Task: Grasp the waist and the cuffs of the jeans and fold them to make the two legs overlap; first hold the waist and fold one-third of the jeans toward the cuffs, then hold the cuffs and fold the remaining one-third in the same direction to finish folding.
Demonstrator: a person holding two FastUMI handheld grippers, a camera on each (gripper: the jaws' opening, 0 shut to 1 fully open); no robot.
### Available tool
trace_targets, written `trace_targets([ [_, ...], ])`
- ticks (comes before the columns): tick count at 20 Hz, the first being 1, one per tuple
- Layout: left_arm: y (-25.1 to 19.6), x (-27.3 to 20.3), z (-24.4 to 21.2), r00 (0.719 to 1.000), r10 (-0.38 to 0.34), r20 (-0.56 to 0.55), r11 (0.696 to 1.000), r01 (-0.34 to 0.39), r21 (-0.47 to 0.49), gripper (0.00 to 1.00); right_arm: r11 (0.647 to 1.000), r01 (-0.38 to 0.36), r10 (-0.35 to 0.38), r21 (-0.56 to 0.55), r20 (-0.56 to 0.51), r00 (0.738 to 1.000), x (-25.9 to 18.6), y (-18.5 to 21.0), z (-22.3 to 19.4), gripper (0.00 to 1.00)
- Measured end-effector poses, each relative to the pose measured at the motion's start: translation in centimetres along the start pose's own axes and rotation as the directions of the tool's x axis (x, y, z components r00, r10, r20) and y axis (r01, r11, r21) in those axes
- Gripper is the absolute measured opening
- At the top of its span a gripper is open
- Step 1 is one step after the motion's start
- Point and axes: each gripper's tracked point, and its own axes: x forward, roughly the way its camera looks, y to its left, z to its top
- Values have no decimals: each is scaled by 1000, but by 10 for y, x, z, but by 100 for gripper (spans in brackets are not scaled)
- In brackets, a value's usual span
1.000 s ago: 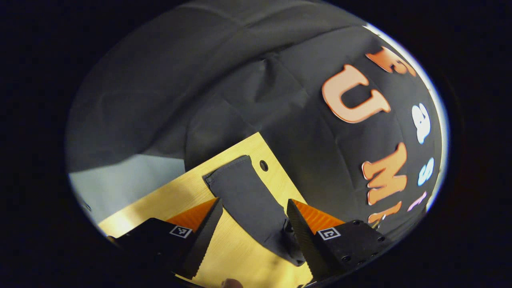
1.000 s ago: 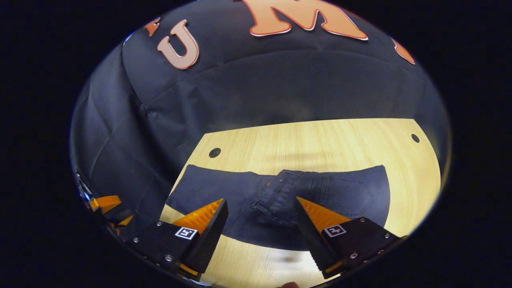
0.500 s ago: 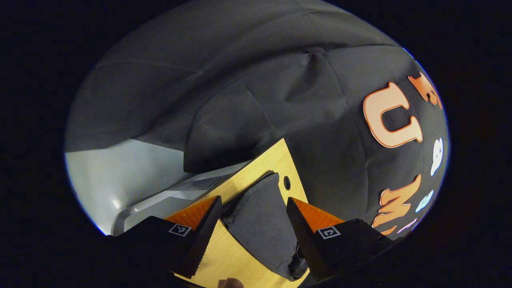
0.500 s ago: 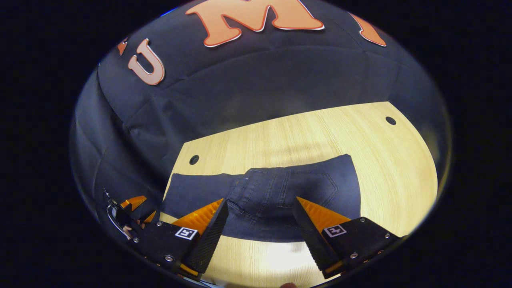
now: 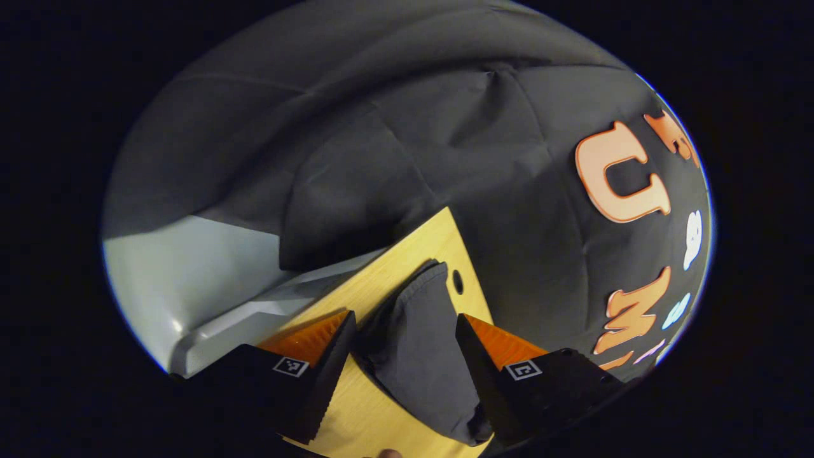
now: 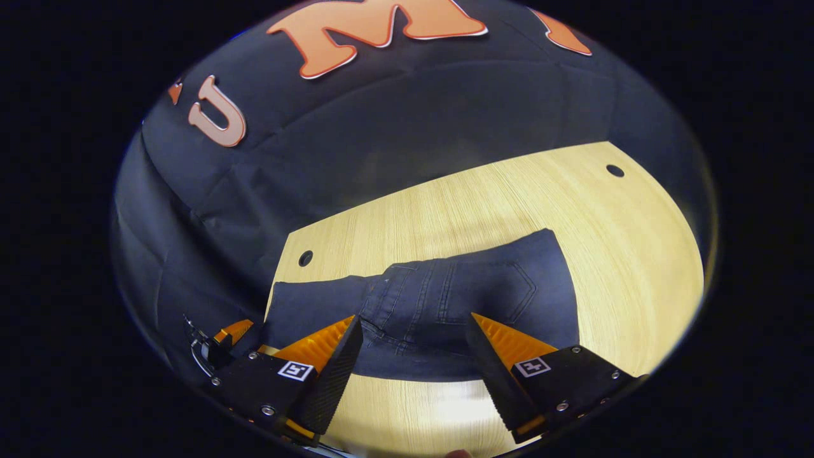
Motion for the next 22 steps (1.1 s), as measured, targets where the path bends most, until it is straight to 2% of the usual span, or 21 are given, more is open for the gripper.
trace_targets([
  [1, -3, 4, -8, 1000, -20, -11, 998, 19, -62, 95, 1000, -2, 2, 15, -7, 1000, 0, -3, -2, 99],
  [3, 0, 24, -26, 999, -36, -29, 987, 31, -160, 75, 1000, 4, -4, 28, -12, 1000, -1, -10, -4, 99],
  [4, -5, 30, -32, 998, -50, -25, 980, 44, -195, 57, 999, 6, -6, 33, -13, 1000, -2, -13, -3, 99],
  [5, -8, 40, -39, 999, -47, -19, 979, 42, -198, 53, 999, 7, -6, 36, -10, 1000, -5, -14, 0, 99],
  [6, -1, 46, -51, 999, -8, -52, 987, -1, -158, 53, 999, 7, -7, 39, -4, 1000, -6, -16, 2, 99],
  [8, -3, 53, -61, 997, 35, -64, 994, -41, -99, 17, 999, 10, -10, 39, 8, 1000, -10, -21, 7, 99],
  [10, -11, 45, -59, 996, 59, -67, 998, -60, -10, 8, 999, 14, -15, 34, 30, 999, -13, -24, 13, 99],
  [13, -39, 29, -55, 998, 48, -41, 992, -43, 120, 10, 999, 5, -7, 48, 47, 999, -18, -31, 18, 99],
  [14, -51, 22, -52, 998, 54, -28, 983, -48, 175, 8, 998, -6, 3, 57, 53, 999, -21, -33, 19, 99],
  [17, -97, 10, -51, 1000, 22, -4, 938, -19, 345, 7, 997, -20, 15, 72, 65, 998, -27, -43, 20, 99],
  [22, -200, -12, -82, 998, -57, -14, 869, 57, 491, 8, 995, -29, 18, 98, 109, 994, -47, -70, 29, 99],
])
